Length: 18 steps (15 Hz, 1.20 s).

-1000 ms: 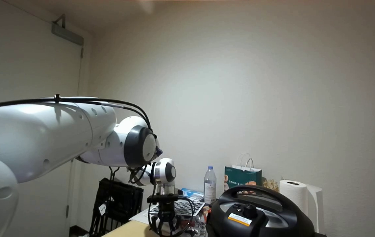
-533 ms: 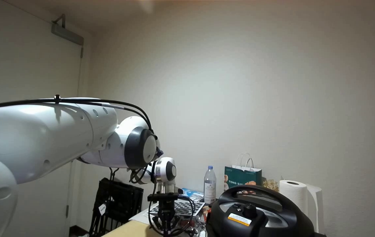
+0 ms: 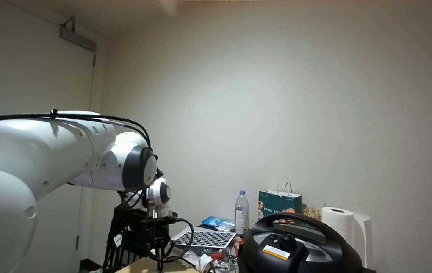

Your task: Extend the power cord of the appliance on the table

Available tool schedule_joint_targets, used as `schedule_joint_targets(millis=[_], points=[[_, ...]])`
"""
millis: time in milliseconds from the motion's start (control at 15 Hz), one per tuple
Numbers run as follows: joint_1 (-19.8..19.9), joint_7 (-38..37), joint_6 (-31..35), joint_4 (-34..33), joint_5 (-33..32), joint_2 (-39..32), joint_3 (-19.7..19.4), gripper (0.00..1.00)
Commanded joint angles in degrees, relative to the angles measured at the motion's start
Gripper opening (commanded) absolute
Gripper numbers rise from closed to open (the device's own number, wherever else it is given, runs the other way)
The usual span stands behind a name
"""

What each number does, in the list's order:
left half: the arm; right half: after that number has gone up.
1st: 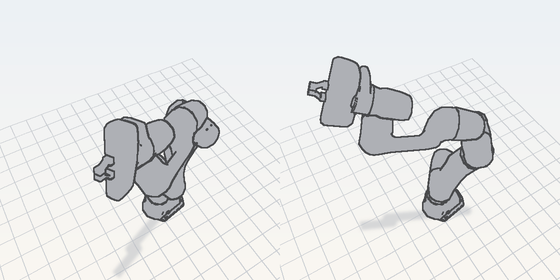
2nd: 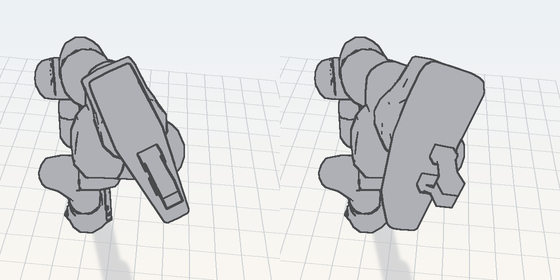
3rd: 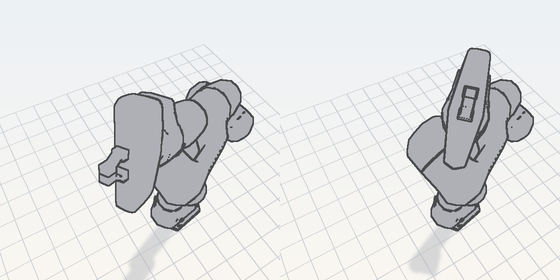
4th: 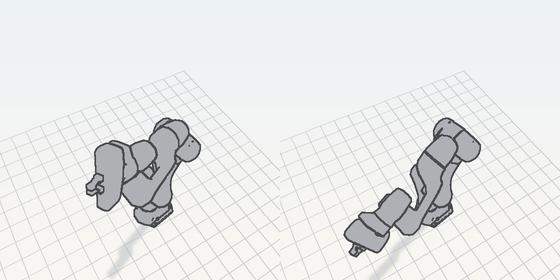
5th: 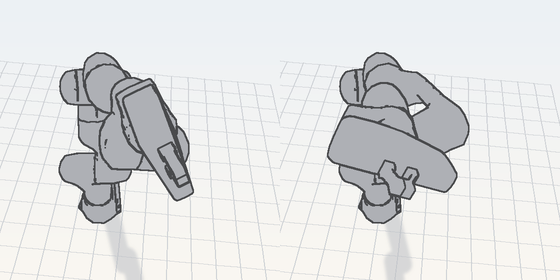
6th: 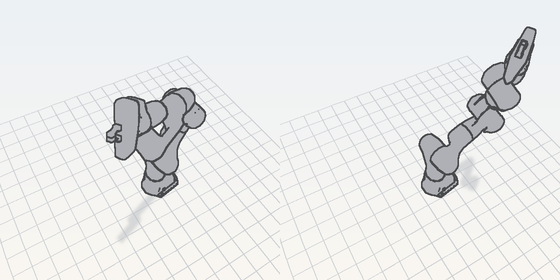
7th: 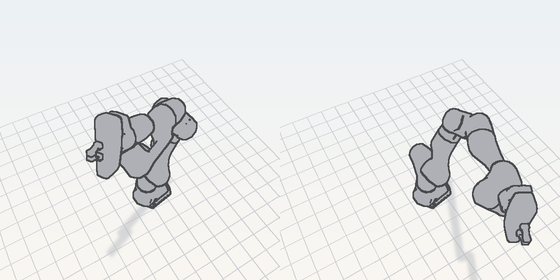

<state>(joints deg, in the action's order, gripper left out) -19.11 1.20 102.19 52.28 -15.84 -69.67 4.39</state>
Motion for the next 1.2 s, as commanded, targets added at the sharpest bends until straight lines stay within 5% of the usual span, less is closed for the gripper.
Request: schedule_joint_targets(millis=[0, 200, 267, 333, 400, 467, 1000, 1067, 1133], points=[[-5.39, 1.69, -0.29, 3.64, -3.74, 2.48, 0.12, 0.06], [-8.85, 2.47, -1.74, 4.43, -6.24, 2.67, -0.35, 0.06], [-10.10, 3.03, -1.91, 5.57, -8.86, 3.35, -1.67, 0.40], [-9.15, 0.84, -1.75, 0.95, -6.45, 0.05, -0.49, 0.16], [-9.88, 1.00, -1.79, 1.28, -7.43, 0.16, -0.98, 0.21], [-10.28, 1.14, -1.80, 1.44, -7.67, 0.22, -1.23, 0.52], [-5.50, -12.98, 5.37, -4.41, -3.34, -2.20, -1.86, 0.99], [-4.97, -15.09, 6.78, -4.19, -3.03, -1.97, -2.01, 0.99], [-5.95, -11.74, 4.83, -3.70, -4.54, -1.86, -1.93, 0.85]])
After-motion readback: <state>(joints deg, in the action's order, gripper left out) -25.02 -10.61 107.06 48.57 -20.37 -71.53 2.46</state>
